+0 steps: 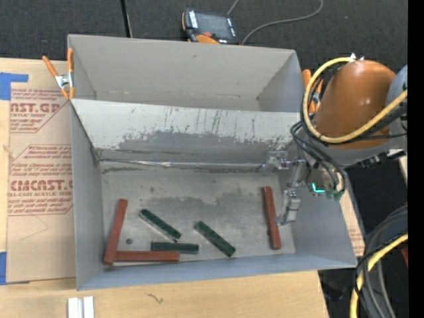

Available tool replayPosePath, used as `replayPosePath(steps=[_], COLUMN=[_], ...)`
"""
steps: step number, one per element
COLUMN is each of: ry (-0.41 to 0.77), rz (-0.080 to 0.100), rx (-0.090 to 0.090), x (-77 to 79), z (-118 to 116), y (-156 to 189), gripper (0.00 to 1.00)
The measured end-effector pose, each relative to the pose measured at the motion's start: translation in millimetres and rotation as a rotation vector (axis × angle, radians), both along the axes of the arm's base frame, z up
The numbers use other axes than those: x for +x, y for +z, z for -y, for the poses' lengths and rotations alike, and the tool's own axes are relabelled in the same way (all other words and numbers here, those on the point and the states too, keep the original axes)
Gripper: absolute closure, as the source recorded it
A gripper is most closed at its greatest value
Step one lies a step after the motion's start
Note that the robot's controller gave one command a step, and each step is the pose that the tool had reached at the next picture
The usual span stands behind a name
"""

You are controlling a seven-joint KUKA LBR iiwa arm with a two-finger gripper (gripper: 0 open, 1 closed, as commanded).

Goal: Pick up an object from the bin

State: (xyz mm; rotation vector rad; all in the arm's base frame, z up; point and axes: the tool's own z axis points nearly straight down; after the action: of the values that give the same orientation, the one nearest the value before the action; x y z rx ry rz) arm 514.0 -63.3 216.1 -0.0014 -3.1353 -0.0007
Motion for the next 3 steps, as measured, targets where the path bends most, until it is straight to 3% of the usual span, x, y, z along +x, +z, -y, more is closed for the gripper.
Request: replayPosePath(steps=[1, 2, 3], ry=[0.668, 0.480, 0.778], rz=[0.002, 0.011, 0.008], rx=[0.004, 0.001, 0.002], x=[1.1, 28.5, 16.6], z=[36, 41, 60], y=[-148, -116, -109], gripper=[0.00, 0.00, 0.00])
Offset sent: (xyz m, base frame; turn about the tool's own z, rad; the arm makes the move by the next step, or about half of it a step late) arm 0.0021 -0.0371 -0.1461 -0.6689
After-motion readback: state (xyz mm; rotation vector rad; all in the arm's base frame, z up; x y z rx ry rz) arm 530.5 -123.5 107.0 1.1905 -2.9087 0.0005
